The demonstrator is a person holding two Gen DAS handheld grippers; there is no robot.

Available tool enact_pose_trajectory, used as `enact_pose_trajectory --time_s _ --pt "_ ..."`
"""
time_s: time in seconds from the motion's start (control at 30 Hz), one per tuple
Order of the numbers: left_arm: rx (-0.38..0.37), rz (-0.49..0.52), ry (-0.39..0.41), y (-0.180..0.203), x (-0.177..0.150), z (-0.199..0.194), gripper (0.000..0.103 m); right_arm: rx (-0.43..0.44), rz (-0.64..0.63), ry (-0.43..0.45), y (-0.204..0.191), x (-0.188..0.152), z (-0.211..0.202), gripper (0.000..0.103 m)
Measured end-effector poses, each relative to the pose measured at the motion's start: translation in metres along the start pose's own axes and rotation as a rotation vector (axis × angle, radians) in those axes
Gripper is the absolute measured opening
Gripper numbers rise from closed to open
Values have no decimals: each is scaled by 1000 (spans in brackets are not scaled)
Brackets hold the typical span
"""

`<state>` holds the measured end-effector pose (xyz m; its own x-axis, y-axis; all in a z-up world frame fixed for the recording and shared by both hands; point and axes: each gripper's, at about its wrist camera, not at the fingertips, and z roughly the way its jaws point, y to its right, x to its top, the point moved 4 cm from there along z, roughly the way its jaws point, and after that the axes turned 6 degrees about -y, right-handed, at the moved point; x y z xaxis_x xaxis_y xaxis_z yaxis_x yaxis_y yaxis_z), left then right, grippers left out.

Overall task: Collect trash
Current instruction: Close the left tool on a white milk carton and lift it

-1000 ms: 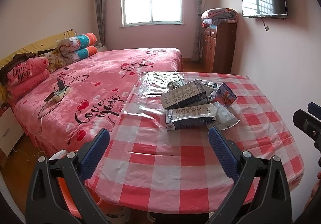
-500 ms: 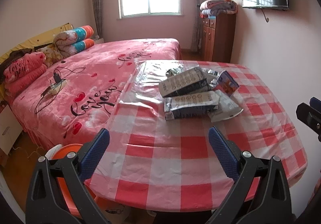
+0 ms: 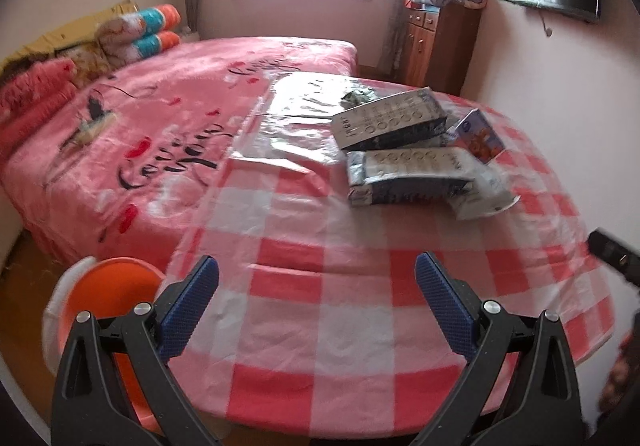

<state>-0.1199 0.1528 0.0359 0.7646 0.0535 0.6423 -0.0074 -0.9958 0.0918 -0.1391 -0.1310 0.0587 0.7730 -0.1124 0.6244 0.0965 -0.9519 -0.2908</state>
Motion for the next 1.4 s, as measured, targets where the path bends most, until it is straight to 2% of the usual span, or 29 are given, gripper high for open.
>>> enact_pose_trajectory --time_s 0.1,0.17,0.23,0.37,0.43,0.53,0.67,0.83,1.1,1.23,1.4 --pt "-34 1 19 3 16 4 99 28 15 -16 6 4 11 98" --pt "-51 29 1 10 24 13 99 58 33 -26 10 8 19 98" --pt "-82 8 -35 15 28 25 99 94 65 -39 16 11 26 98" --pt "-240 -102 -121 27 29 48 99 170 139 -60 28 20 43 97" --pt "-287 -130 -146 35 29 58 99 223 174 -68 31 26 50 97" --pt "-382 -194 -183 49 31 70 99 287 207 -75 33 34 59 78" --pt "-446 -275 -197 63 38 84 99 348 239 -87 32 41 74 74" --pt "-467 -340 -223 70 45 103 99 413 269 -98 33 48 89 63" --pt "-428 -424 -239 71 61 124 99 501 321 -114 43 53 106 62" --pt "-408 -473 -249 68 67 132 99 469 301 -114 44 53 111 63" --pt "-321 -509 -300 65 71 148 99 463 260 -118 40 51 117 63"
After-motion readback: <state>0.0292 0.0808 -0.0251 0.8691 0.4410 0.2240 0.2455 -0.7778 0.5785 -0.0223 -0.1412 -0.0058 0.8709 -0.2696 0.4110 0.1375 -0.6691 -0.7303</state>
